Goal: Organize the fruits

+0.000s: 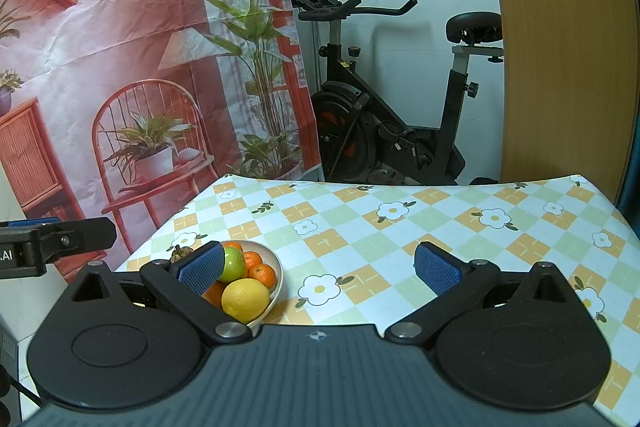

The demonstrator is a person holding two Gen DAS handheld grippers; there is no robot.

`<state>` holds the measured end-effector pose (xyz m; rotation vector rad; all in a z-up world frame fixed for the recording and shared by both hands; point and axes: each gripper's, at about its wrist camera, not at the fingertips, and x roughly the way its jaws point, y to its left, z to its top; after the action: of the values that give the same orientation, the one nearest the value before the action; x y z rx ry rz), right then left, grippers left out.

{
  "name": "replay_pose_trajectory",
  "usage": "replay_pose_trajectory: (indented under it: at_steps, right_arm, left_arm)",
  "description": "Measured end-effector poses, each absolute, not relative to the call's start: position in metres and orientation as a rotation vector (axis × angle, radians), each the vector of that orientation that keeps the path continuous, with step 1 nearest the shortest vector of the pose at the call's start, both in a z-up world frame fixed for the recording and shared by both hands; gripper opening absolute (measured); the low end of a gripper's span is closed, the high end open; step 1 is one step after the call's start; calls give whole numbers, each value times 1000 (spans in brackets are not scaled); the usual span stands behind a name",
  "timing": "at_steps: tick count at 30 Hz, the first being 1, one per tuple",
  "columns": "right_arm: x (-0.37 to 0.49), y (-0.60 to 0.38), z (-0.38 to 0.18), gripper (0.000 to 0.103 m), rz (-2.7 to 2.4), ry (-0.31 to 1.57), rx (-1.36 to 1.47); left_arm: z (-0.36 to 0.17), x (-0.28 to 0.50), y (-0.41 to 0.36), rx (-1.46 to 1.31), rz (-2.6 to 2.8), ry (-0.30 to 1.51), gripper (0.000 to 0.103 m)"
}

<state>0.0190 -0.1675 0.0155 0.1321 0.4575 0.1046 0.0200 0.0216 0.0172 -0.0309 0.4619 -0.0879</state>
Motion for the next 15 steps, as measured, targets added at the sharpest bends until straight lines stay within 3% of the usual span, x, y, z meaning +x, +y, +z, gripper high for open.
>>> replay_pose_trajectory:
  at_steps: [15]
  right_arm:
    - [19,-167,16,103,104,457,131]
  left_arm:
    - [18,19,21,-33,-85,460,98]
